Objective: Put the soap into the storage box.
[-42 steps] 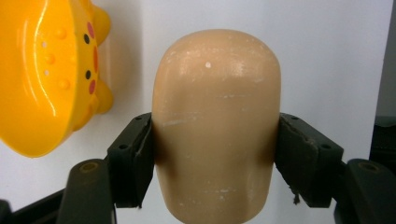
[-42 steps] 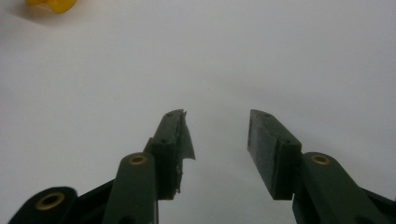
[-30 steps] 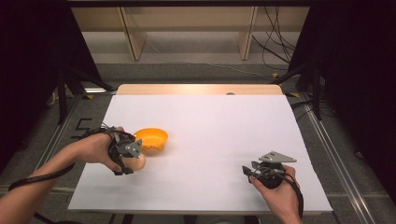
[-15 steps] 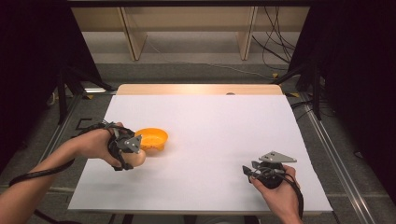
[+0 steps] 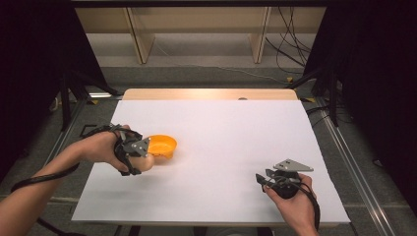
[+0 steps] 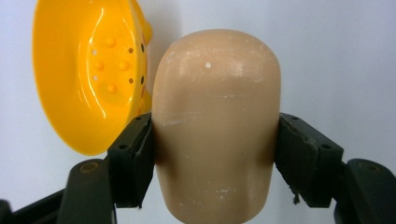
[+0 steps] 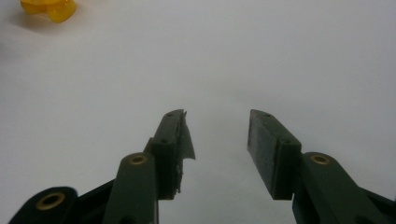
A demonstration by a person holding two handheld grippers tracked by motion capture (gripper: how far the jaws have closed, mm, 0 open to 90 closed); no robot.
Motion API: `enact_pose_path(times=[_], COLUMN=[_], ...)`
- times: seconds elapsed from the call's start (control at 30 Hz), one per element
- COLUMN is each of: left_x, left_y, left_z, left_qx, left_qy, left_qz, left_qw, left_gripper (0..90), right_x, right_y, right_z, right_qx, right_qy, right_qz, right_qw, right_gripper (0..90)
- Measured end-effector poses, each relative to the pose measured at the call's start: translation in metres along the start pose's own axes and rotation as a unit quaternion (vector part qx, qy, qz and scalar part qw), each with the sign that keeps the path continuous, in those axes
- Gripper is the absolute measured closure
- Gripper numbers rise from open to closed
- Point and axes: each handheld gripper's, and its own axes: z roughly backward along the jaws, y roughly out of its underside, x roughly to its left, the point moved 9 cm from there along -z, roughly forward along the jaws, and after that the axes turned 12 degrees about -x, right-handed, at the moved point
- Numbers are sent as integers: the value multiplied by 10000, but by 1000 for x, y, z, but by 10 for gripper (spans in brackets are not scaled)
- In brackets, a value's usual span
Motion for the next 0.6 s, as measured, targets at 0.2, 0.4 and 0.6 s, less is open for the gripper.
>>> enact_pose_path(times=[0.2, 0.4, 0.6], left_x=[3, 7, 10], left_y=[-1, -2, -4], left_z=[2, 2, 3], left_qx=[2, -25, -28], left_qy=[-23, -44, -54], left_qz=[-16, -9, -29], left_qw=[10000, 10000, 10000], left_gripper=[325, 325, 325], right_x=[0, 0, 0], right_y=[0, 0, 0], right_z=[0, 0, 0], right_qx=[-19, -17, -30], right_qy=[-4, -5, -5], right_qz=[4, 2, -1], right_qw=[10000, 10000, 10000], right_gripper=[569, 569, 569])
